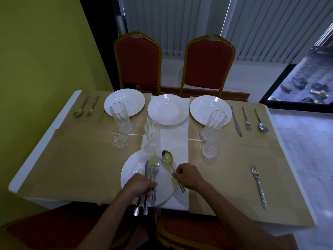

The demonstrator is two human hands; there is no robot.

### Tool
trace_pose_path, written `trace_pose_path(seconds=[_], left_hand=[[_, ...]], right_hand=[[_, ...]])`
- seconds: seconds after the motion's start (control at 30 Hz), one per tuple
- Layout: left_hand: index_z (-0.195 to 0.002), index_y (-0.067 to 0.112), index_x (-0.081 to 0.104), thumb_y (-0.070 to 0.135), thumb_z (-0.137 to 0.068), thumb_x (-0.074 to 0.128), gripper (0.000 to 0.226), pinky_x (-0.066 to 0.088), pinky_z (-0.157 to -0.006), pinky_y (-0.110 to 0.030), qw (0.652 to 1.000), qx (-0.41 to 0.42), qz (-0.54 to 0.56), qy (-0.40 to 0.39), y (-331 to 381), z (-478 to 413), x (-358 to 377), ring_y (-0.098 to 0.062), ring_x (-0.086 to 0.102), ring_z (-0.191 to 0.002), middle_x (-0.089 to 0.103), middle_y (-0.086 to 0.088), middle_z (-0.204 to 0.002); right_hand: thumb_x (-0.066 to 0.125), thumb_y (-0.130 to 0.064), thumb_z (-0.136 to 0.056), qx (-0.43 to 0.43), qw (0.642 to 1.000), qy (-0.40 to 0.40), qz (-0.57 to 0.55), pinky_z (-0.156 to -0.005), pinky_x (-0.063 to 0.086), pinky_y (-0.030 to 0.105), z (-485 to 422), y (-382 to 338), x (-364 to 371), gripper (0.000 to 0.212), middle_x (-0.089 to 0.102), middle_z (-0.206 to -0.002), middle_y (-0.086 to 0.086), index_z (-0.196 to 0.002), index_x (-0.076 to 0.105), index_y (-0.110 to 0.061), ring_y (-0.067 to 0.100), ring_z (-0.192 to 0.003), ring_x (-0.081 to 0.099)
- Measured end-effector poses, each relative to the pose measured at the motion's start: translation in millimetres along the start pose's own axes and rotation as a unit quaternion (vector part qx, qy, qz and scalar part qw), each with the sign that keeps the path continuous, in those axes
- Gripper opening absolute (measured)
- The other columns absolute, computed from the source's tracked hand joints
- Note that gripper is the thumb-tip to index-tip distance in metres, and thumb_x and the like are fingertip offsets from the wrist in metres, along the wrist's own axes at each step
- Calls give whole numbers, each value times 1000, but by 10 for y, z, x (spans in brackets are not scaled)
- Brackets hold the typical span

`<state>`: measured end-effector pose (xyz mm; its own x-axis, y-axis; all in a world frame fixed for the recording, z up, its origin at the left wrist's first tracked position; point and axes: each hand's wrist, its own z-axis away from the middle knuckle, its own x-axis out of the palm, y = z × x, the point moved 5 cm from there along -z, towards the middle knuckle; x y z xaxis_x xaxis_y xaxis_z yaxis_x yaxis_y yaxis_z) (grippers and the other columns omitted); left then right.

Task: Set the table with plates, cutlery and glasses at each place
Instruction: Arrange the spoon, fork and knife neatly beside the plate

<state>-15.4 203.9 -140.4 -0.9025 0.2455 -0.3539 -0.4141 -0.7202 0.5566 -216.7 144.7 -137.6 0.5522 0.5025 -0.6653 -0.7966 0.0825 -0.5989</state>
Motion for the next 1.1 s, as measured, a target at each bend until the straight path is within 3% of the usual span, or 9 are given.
trace_pose_path(seconds=[0.23, 0.43, 0.77, 0.87, 0.97, 1.1], left_hand=[[-83, 5, 70, 20, -87, 72, 15, 43, -52, -22, 999, 11, 29, -21, -5, 42, 33, -12, 55, -49, 65, 2, -56], [-98, 1, 73, 23, -88, 72, 24, 52, -69, -30, 998, -6, 62, -30, -5, 25, 72, -17, 65, -66, 75, -12, -84], [-87, 6, 69, 15, -92, 69, 10, 46, -53, -18, 992, 102, 24, -75, 470, 148, 453, -3, 61, -54, 67, 6, -63], [-91, 3, 69, 15, -92, 69, 12, 48, -57, -20, 990, 122, 9, -76, 589, 137, 613, -4, 63, -56, 68, 8, -58], [-90, 6, 69, 16, -91, 69, 10, 48, -57, -19, 988, 131, 6, -79, 656, 140, 772, -7, 64, -60, 69, 8, -60], [-88, 7, 68, 16, -91, 70, 10, 48, -55, -19, 993, 113, 12, -33, 619, 97, 805, -9, 65, -59, 68, 5, -64]], right_hand=[[63, -28, -93, 5, 999, 11, -40, -72, 56, 35, -2, 17, -5, 30, 72, -81, 14, -84, 72, 0, 16, -67, 63], [63, -27, -92, 12, 998, 15, -61, -74, 57, 38, 46, 45, 0, 31, 71, -82, 18, -82, 71, 2, 16, -66, 60], [66, -29, -91, 43, 994, 51, -81, -63, 46, 25, 325, 248, -238, 25, 61, -68, -2, -72, 66, -12, 10, -63, 56], [65, -25, -90, 48, 993, 67, -83, -64, 48, 29, 435, 384, -354, 27, 61, -67, 3, -71, 65, -6, 13, -63, 55], [65, -22, -88, 51, 993, 64, -83, -74, 55, 38, 488, 521, -430, 21, 63, -68, 2, -70, 67, -13, 14, -65, 59], [64, -23, -90, 53, 993, 52, -91, -80, 58, 43, 490, 645, -515, 20, 73, -82, 8, -82, 74, -8, 18, -73, 65]])
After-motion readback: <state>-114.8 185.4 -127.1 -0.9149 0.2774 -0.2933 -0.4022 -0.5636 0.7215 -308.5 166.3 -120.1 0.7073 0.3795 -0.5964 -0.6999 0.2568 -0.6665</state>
